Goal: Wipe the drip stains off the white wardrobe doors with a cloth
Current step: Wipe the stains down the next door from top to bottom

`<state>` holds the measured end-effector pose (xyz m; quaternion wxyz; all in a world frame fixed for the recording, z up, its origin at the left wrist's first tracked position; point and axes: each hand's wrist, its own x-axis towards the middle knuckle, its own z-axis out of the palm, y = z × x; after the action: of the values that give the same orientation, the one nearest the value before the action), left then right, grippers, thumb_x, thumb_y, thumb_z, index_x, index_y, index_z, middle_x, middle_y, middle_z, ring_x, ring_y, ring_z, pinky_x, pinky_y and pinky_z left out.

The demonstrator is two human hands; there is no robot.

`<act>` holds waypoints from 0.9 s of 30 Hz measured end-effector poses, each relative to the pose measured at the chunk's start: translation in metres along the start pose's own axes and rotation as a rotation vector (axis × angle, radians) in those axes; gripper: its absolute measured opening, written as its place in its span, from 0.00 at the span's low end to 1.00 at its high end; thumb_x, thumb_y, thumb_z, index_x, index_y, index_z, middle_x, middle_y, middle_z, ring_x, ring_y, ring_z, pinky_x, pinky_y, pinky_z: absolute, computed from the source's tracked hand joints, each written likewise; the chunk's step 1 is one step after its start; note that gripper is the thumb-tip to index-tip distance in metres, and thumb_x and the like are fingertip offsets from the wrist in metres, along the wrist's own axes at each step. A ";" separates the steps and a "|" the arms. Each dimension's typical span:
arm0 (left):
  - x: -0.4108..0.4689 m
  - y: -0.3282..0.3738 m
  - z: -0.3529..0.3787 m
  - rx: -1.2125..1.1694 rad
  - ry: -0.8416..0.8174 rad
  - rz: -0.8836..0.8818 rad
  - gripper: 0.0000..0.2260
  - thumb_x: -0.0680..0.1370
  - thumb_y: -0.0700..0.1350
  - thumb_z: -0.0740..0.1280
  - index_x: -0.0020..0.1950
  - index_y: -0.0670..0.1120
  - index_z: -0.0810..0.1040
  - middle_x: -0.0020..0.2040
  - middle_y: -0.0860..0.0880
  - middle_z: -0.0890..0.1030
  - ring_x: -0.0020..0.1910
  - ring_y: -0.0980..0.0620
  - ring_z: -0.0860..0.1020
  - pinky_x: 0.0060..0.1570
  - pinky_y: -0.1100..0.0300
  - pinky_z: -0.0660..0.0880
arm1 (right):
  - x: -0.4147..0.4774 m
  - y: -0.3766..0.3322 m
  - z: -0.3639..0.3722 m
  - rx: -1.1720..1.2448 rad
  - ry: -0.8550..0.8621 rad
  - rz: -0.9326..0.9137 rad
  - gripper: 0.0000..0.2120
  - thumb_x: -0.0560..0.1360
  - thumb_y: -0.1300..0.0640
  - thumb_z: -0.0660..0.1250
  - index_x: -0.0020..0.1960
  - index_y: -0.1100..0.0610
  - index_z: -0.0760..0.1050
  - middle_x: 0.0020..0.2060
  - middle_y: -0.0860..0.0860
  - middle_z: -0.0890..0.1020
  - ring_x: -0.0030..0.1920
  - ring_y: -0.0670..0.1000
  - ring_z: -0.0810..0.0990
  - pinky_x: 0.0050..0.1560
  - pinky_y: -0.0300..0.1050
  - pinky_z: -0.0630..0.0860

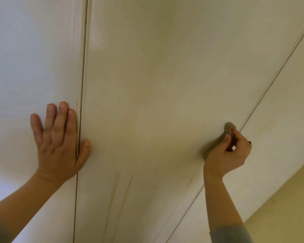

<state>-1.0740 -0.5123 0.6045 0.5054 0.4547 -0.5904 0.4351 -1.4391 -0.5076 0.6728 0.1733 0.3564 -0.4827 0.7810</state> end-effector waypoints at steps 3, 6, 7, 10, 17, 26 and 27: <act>-0.001 -0.001 0.002 0.003 0.005 0.001 0.33 0.79 0.50 0.57 0.79 0.35 0.53 0.81 0.42 0.49 0.80 0.41 0.48 0.76 0.40 0.41 | -0.042 0.027 -0.008 -0.103 0.037 0.110 0.08 0.79 0.64 0.63 0.55 0.65 0.77 0.49 0.58 0.76 0.49 0.40 0.74 0.52 0.29 0.69; 0.000 0.001 0.005 0.011 0.020 -0.016 0.33 0.79 0.49 0.57 0.79 0.36 0.53 0.81 0.42 0.49 0.80 0.41 0.48 0.76 0.40 0.41 | -0.093 0.050 -0.028 -0.214 -0.021 0.352 0.06 0.79 0.65 0.62 0.53 0.63 0.75 0.49 0.59 0.75 0.48 0.52 0.74 0.52 0.47 0.74; 0.001 0.000 0.006 0.011 0.023 -0.014 0.33 0.79 0.49 0.57 0.79 0.36 0.53 0.81 0.42 0.49 0.80 0.41 0.47 0.76 0.40 0.41 | -0.105 0.053 -0.034 -0.237 -0.060 0.436 0.05 0.79 0.66 0.62 0.54 0.62 0.75 0.48 0.58 0.75 0.48 0.53 0.74 0.53 0.53 0.75; 0.001 0.000 0.001 -0.011 -0.017 -0.012 0.32 0.79 0.49 0.56 0.79 0.35 0.53 0.82 0.43 0.47 0.80 0.42 0.46 0.76 0.40 0.41 | -0.119 0.049 -0.055 -0.192 -0.135 0.545 0.06 0.79 0.65 0.64 0.54 0.59 0.76 0.48 0.54 0.76 0.49 0.53 0.75 0.57 0.52 0.76; -0.002 0.006 -0.017 -0.083 -0.140 -0.048 0.29 0.81 0.48 0.56 0.78 0.33 0.57 0.77 0.34 0.57 0.80 0.39 0.48 0.75 0.36 0.46 | -0.120 -0.008 -0.051 0.019 -0.261 0.250 0.10 0.78 0.65 0.66 0.54 0.51 0.77 0.48 0.47 0.78 0.49 0.42 0.77 0.45 0.30 0.73; -0.061 -0.027 -0.065 -0.142 -0.359 -0.159 0.31 0.78 0.47 0.58 0.77 0.33 0.59 0.79 0.36 0.56 0.79 0.34 0.53 0.75 0.35 0.50 | -0.181 -0.060 -0.026 0.157 -0.682 -0.159 0.07 0.77 0.66 0.68 0.53 0.61 0.82 0.52 0.49 0.77 0.55 0.48 0.78 0.55 0.43 0.78; -0.067 -0.031 -0.068 -0.127 -0.382 -0.168 0.31 0.78 0.48 0.58 0.78 0.34 0.58 0.79 0.36 0.55 0.79 0.34 0.53 0.75 0.34 0.50 | -0.185 -0.064 -0.020 0.166 -0.721 -0.244 0.07 0.78 0.63 0.67 0.53 0.62 0.83 0.53 0.50 0.78 0.55 0.49 0.79 0.56 0.43 0.78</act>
<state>-1.0245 -0.4460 0.5469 0.4466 0.5435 -0.6618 0.2593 -1.2813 -0.4461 0.5737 0.0547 0.6757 -0.4021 0.6155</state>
